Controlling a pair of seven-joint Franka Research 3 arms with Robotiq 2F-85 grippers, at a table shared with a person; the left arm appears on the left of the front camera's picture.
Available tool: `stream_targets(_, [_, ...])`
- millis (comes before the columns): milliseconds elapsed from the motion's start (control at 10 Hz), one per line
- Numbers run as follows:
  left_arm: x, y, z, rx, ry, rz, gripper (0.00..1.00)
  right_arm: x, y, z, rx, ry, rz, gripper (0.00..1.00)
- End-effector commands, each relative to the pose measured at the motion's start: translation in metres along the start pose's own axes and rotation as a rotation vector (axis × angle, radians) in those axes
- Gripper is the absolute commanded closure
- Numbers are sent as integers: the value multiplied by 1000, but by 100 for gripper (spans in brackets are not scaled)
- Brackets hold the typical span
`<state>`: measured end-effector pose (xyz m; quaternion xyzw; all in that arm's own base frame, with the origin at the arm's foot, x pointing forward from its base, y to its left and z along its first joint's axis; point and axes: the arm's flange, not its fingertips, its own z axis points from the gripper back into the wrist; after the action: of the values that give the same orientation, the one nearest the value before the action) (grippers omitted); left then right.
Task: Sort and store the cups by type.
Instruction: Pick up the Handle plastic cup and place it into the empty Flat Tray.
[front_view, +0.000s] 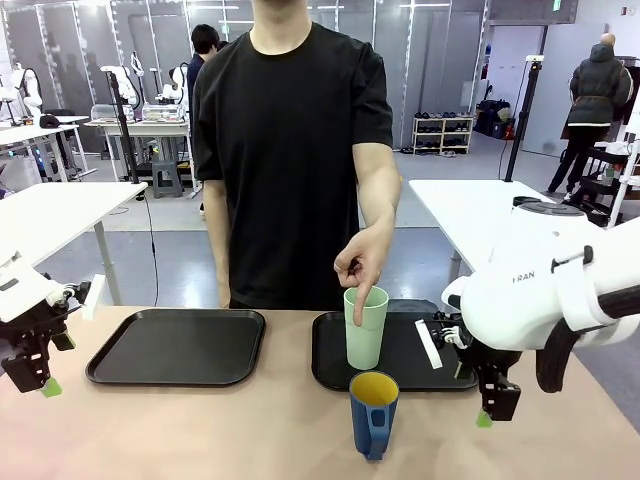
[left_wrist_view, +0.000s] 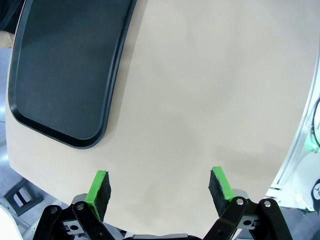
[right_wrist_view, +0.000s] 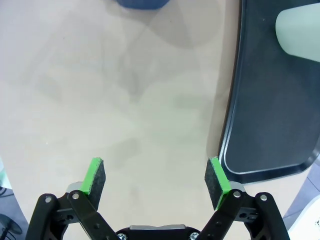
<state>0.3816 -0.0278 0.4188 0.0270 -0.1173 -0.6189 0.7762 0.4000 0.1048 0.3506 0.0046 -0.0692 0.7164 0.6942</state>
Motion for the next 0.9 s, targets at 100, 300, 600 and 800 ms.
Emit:
stream_targets(100, [1, 0, 1, 13, 19, 7, 0, -5, 29, -22, -13, -138, 39, 0])
stream_targets(300, [1, 0, 1, 13, 19, 7, 0, -17, 24, -33, 3, -239, 55, 0])
stream_targets(600, [1, 0, 1, 13, 19, 7, 0, -33, 26, -51, -8, -444, 116, 0])
stream_targets(800, [1, 0, 1, 13, 19, 7, 0, -44, 30, -60, -40, -580, 99, 0])
